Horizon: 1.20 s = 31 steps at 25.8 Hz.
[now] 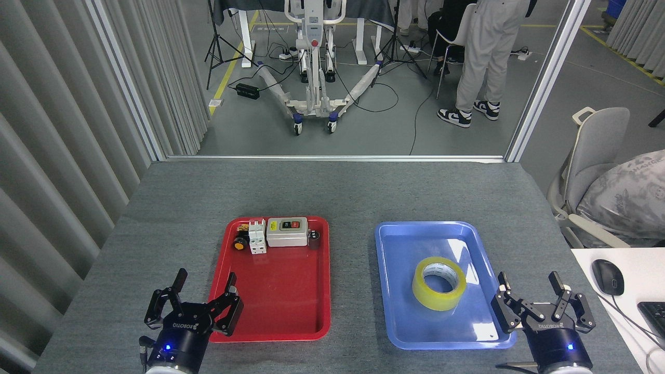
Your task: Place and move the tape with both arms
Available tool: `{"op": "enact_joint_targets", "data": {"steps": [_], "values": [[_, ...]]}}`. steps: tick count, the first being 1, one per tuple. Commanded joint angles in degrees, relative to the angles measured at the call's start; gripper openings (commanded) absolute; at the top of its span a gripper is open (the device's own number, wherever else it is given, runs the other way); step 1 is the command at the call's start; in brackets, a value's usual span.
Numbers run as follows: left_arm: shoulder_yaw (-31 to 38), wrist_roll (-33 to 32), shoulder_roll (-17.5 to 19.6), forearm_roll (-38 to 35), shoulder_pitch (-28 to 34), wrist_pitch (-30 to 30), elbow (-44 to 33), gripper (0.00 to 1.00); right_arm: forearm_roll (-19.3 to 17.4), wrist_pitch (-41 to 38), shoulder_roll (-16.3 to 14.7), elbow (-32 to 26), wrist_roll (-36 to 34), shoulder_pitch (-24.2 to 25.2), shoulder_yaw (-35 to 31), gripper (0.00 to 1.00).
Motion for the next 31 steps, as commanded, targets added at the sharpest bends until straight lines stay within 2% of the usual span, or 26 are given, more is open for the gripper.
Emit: {"op": "enact_joint_targets", "data": {"steps": [1,7,11,31], "values": [[-0.4,0.0,-1.6,-0.4,0.1,0.1,-0.1,0.99,-2.8,0.7,-0.9,-4.5,2.9,3.7,0.1,1.0],[-0.5,0.0,-5.1,-5.2,0.3,0.0,-0.1,0.99,-3.7,0.8,-3.3,-5.2,2.5,5.8,0.2,1.0],[-0.4,0.1,-5.3,-5.2,0.3,0.0,-0.2,0.99,-3.7,1.0,-4.0,-5.2,2.6,5.7,0.3,1.0],[0.2,0.1,-4.8,-2.8,0.4,-0.1,0.1,0.99,-3.7,0.8,-3.7,-6.2,2.5,7.2,0.0,1.0]]}}
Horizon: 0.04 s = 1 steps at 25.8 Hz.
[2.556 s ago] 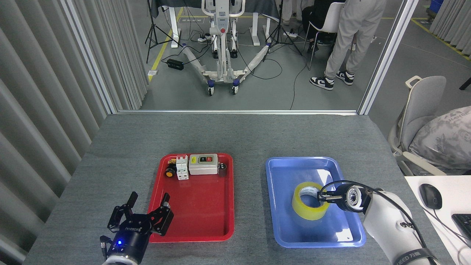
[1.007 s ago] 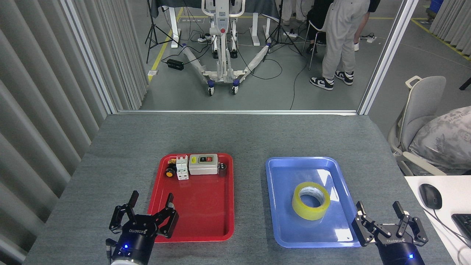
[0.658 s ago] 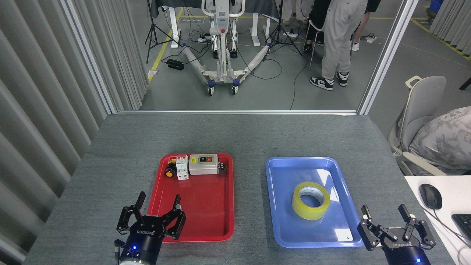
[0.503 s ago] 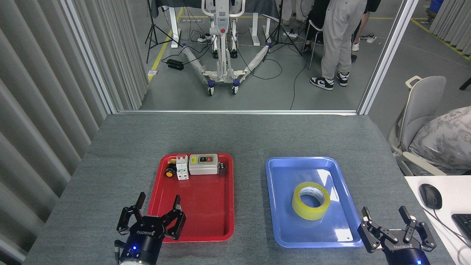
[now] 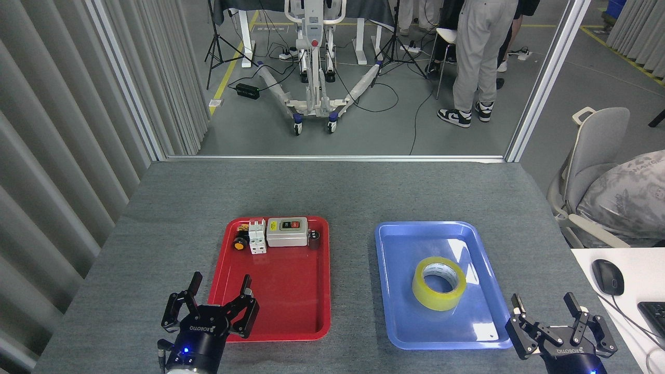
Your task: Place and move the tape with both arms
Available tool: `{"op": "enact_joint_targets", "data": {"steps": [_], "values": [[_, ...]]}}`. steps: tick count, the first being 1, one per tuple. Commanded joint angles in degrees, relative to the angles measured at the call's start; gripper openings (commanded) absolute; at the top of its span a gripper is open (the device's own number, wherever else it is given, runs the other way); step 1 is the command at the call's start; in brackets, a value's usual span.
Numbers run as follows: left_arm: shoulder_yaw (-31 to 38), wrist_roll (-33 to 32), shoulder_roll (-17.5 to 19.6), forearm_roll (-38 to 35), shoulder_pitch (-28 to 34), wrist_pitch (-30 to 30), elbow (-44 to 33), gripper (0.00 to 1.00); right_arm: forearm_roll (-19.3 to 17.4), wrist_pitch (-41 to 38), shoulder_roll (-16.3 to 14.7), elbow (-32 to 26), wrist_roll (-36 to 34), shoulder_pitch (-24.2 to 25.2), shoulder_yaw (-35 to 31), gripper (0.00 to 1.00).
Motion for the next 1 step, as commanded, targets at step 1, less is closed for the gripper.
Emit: {"op": "enact_joint_targets", "data": {"steps": [1], "values": [[0.0,0.0,0.1,0.6,0.1,-0.1,0.0,0.99,0.0,0.0,0.0,0.0,0.0,0.0,-0.1,1.0]]}}
